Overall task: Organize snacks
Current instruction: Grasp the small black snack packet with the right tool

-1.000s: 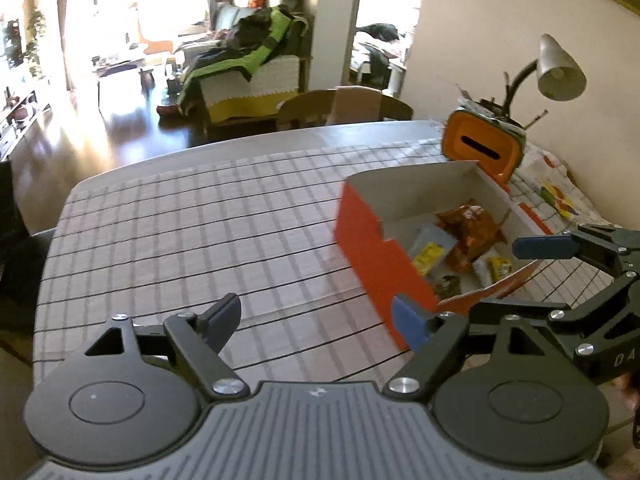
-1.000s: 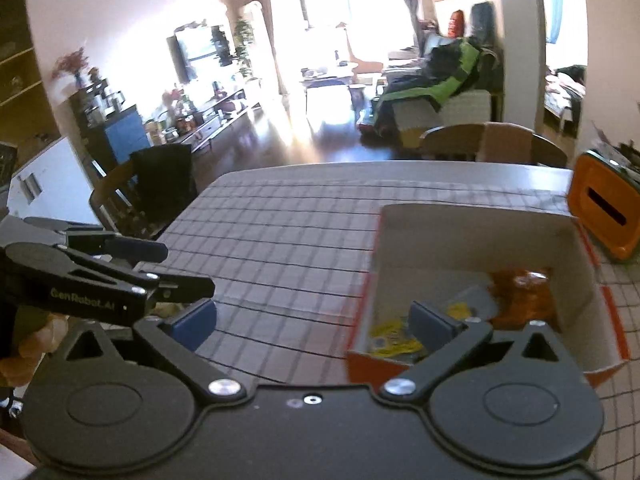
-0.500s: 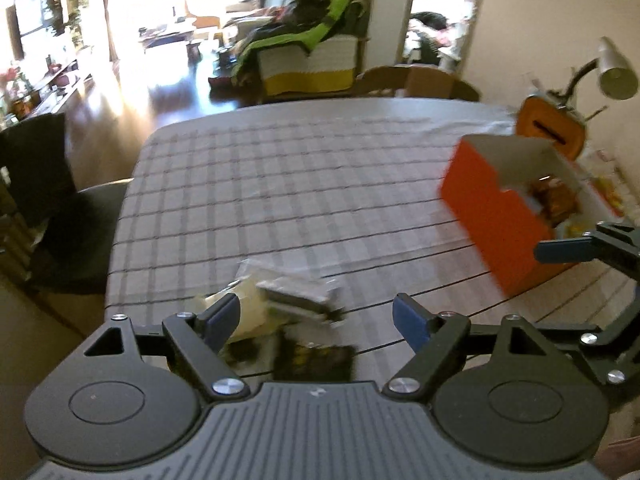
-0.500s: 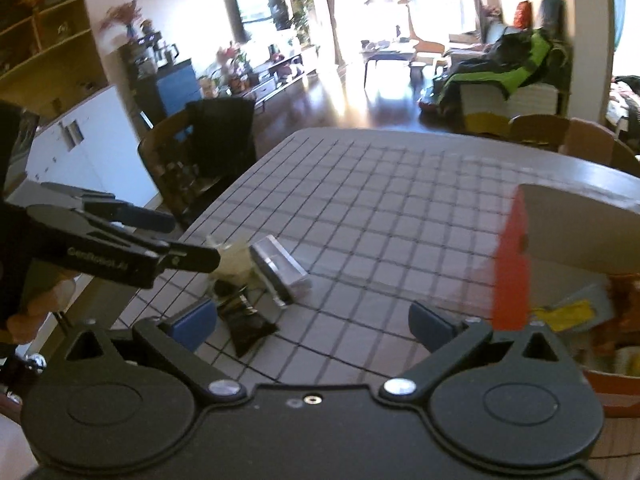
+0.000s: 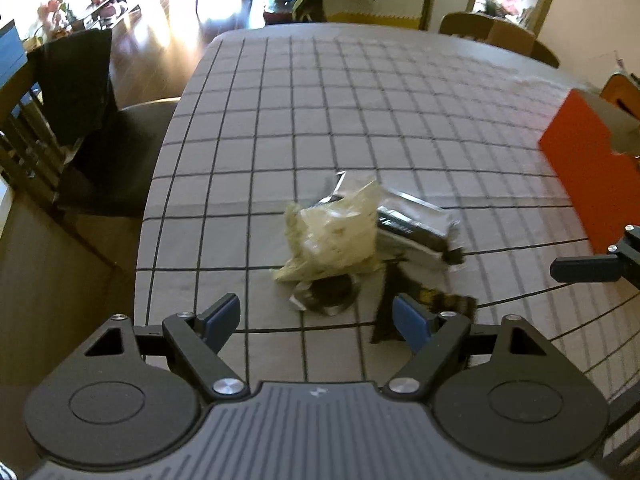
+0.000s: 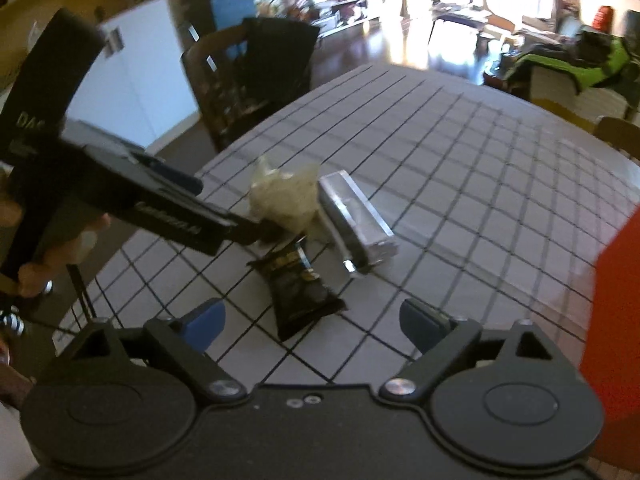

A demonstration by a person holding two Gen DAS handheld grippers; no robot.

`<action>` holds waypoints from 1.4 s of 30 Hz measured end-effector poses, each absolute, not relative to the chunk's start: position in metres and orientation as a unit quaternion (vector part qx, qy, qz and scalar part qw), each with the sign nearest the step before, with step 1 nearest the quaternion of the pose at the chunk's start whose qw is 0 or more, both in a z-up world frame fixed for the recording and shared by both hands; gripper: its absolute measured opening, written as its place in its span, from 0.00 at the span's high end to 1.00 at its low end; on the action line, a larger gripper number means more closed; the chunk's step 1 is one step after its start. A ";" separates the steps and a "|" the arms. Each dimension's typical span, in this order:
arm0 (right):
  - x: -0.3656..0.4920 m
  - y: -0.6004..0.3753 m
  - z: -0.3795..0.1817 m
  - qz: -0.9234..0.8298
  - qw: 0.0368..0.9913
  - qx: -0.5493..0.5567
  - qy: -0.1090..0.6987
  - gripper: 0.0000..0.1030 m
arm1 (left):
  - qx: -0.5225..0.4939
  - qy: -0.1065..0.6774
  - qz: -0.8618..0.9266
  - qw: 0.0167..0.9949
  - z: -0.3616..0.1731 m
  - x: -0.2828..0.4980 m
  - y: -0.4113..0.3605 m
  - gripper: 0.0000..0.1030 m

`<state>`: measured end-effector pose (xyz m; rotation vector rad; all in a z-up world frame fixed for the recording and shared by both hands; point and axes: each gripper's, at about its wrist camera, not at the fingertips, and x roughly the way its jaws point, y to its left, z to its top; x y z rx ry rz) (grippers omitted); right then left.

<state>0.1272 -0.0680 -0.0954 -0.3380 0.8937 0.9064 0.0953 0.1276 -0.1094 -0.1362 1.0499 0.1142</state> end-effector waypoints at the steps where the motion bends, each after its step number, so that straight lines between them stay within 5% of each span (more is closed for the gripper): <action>1: 0.128 -0.064 -0.098 0.423 0.788 -0.163 0.416 0.10 | -0.067 0.504 0.056 0.859 -0.112 0.098 0.129 0.19; 15: 0.141 -0.028 -0.125 0.443 0.761 -0.200 0.430 0.28 | -0.084 0.550 0.067 0.828 -0.140 0.137 0.132 0.20; 24: 0.144 -0.013 -0.132 0.446 0.756 -0.223 0.424 0.41 | -0.068 0.554 0.077 0.826 -0.144 0.144 0.124 0.36; 30: 0.142 -0.010 -0.136 0.439 0.757 -0.238 0.422 0.53 | -0.055 0.548 0.074 0.831 -0.139 0.140 0.116 0.56; 42: 0.138 -0.026 -0.135 0.424 0.768 -0.215 0.429 0.66 | -0.084 0.546 0.076 0.830 -0.135 0.120 0.125 0.59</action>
